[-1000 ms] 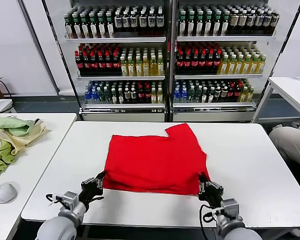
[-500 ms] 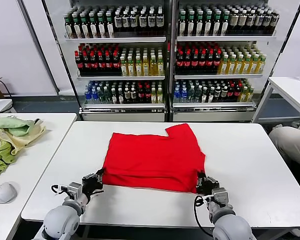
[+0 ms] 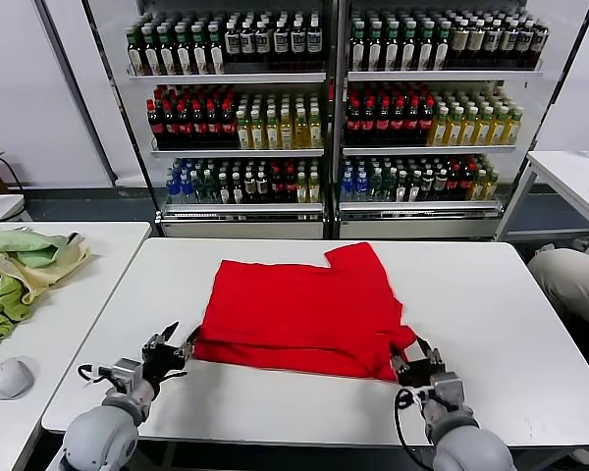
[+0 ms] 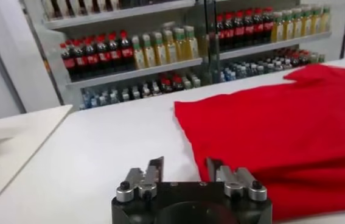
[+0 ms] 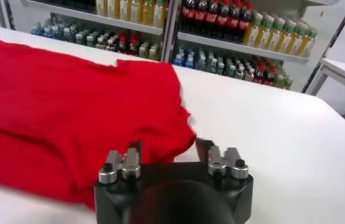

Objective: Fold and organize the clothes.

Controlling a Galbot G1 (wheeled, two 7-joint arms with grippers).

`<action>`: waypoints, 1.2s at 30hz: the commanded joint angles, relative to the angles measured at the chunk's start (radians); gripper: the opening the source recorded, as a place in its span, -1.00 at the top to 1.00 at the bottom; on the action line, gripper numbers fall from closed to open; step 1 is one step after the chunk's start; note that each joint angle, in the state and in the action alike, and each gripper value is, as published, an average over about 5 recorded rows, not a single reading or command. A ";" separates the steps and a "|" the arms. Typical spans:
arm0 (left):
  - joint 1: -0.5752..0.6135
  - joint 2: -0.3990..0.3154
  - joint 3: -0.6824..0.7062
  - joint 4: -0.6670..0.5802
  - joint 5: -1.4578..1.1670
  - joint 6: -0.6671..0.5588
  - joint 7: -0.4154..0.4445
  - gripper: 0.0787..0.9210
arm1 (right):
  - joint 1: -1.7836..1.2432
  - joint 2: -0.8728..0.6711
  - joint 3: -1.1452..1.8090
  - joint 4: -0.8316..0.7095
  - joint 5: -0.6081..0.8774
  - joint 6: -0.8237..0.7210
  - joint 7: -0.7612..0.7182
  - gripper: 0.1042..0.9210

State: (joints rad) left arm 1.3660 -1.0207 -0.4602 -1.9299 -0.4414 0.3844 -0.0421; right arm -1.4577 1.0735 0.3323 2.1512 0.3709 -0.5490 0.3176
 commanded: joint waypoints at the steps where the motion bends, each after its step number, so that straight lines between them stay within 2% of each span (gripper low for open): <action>1: 0.110 -0.012 -0.015 -0.065 -0.109 0.052 -0.035 -0.48 | -0.085 0.027 0.002 -0.006 0.004 0.020 0.015 -0.73; 6: 0.042 -0.021 -0.009 -0.001 -0.129 0.053 -0.040 -0.74 | -0.060 0.048 -0.007 -0.041 0.027 0.025 0.050 -0.76; 8: 0.021 -0.023 -0.004 0.013 -0.135 0.052 -0.032 -0.75 | -0.055 0.051 -0.007 -0.044 0.051 0.026 0.059 -0.75; 11: -0.006 -0.025 0.002 0.034 -0.137 0.050 -0.015 -0.70 | -0.044 0.054 -0.005 -0.050 0.082 0.033 0.057 -0.62; 16: -0.041 -0.021 0.007 0.072 -0.140 0.056 -0.005 -0.39 | -0.032 0.059 -0.006 -0.057 0.090 0.047 0.046 -0.27; 28: -0.028 -0.030 0.021 0.050 -0.091 0.085 0.033 0.40 | -0.034 0.073 0.003 -0.050 0.107 0.045 0.049 0.58; 32: 0.058 -0.006 -0.021 -0.062 -0.095 0.077 0.020 0.68 | -0.111 0.059 0.038 0.047 0.111 0.040 0.043 0.83; 36: 0.228 0.036 -0.095 -0.209 -0.096 0.061 -0.004 0.91 | -0.243 0.039 0.069 0.178 0.094 0.041 0.044 0.91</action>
State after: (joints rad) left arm 1.3821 -1.0335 -0.4614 -1.9268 -0.5441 0.4531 -0.0261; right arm -1.5543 1.1275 0.3611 2.1742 0.4669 -0.5103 0.3591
